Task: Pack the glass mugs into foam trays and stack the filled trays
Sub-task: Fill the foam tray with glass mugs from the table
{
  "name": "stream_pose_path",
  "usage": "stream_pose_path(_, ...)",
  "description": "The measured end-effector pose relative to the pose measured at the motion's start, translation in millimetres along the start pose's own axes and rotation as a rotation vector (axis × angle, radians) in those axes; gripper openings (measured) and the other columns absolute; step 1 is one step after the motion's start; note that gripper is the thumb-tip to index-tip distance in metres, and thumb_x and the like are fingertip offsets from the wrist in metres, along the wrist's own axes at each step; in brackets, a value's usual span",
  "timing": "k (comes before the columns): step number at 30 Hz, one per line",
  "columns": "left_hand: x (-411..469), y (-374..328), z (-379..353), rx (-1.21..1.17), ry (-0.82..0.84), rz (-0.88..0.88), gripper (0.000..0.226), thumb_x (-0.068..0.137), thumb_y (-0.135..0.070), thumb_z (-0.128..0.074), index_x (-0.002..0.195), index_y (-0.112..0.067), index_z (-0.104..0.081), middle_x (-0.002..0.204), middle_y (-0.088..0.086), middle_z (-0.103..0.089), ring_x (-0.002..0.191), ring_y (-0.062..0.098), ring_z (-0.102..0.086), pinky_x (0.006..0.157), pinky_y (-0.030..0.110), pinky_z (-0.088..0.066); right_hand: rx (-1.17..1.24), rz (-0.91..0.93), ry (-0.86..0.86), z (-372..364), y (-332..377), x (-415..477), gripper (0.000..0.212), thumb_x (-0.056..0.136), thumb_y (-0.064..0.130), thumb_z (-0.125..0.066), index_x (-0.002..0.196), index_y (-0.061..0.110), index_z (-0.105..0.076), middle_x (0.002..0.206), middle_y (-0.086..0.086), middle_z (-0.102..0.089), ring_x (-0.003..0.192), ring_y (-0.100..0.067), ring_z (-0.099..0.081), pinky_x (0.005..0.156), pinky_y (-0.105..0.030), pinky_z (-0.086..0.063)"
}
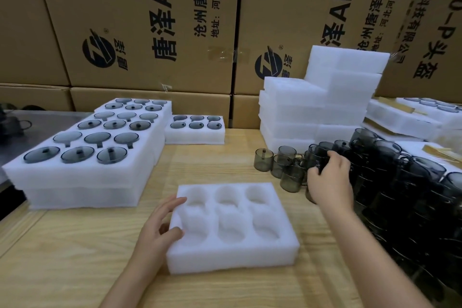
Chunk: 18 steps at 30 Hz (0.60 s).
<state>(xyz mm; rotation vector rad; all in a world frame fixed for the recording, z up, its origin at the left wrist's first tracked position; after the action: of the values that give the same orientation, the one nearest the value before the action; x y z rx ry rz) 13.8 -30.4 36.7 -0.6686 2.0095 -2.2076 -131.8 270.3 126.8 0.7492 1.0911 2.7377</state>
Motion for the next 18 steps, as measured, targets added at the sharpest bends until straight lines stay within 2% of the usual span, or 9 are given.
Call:
stream_pose_path(4,0,1,0,-0.023,0.030,0.017,0.064,0.050,-0.008,-0.053,0.112,-0.021,-0.065,0.138,-0.004,-0.049,0.128,0.019,-0.047,0.091,0.036,-0.043,-0.401,-0.124,0.236,-3,-10,30,0.043,0.093,0.015,-0.044,0.134,0.005,-0.034,0.139,-0.016,-0.033,0.115,-0.039,-0.048,0.079,-0.042,-0.043)
stream_pose_path(8,0,2,0,-0.032,0.031,0.037,0.063,0.051,-0.007,-0.053,0.111,-0.021,-0.066,0.138,-0.004,-0.050,0.128,0.021,-0.048,0.094,0.041,-0.044,-0.561,-0.051,0.295,-4,-16,39,0.032,0.090,0.008,-0.050,0.122,0.003,-0.047,0.125,-0.015,-0.044,0.110,-0.037,-0.050,0.076,-0.040,-0.044)
stream_pose_path(10,0,3,0,-0.038,0.028,0.047,0.062,0.051,-0.007,-0.053,0.111,-0.020,-0.066,0.138,-0.002,-0.050,0.127,0.025,-0.049,0.096,0.046,-0.043,-0.582,-0.004,0.281,-3,-15,38,0.019,0.088,0.002,-0.050,0.107,0.003,-0.053,0.115,-0.015,-0.048,0.099,-0.035,-0.052,0.071,-0.037,-0.044)
stream_pose_path(13,1,4,0,-0.041,0.018,0.050,0.062,0.052,-0.007,-0.053,0.111,-0.020,-0.066,0.138,0.001,-0.051,0.127,0.025,-0.049,0.098,0.046,-0.042,-0.583,0.031,0.254,2,-10,35,0.009,0.085,-0.003,-0.050,0.085,0.007,-0.049,0.105,-0.015,-0.051,0.084,-0.031,-0.048,0.067,-0.036,-0.042)
stream_pose_path(16,1,5,0,-0.048,0.015,0.055,0.062,0.052,-0.007,-0.053,0.111,-0.020,-0.066,0.137,-0.002,-0.051,0.126,0.023,-0.050,0.098,0.043,-0.042,-0.503,0.081,0.193,6,-6,30,0.007,0.084,-0.001,-0.052,0.088,0.004,-0.053,0.102,-0.015,-0.051,0.085,-0.033,-0.049,0.067,-0.035,-0.040)
stream_pose_path(18,1,4,0,-0.047,0.013,0.059,0.062,0.051,-0.007,-0.053,0.111,-0.018,-0.066,0.136,-0.001,-0.051,0.127,0.022,-0.049,0.098,0.042,-0.042,-0.409,0.119,0.130,8,-2,23,0.019,0.085,0.001,-0.050,0.101,0.003,-0.060,0.104,-0.015,-0.052,0.089,-0.035,-0.051,0.068,-0.035,-0.040)
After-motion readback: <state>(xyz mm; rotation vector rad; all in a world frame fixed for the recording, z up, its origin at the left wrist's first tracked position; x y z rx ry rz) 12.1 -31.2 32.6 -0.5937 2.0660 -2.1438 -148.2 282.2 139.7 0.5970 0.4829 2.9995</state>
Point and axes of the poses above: each hand's wrist, its own x-axis towards the middle knuckle, its own z-axis out of the back of the hand, y = z × x, the point moved 4 cm from there along x, towards the middle knuckle
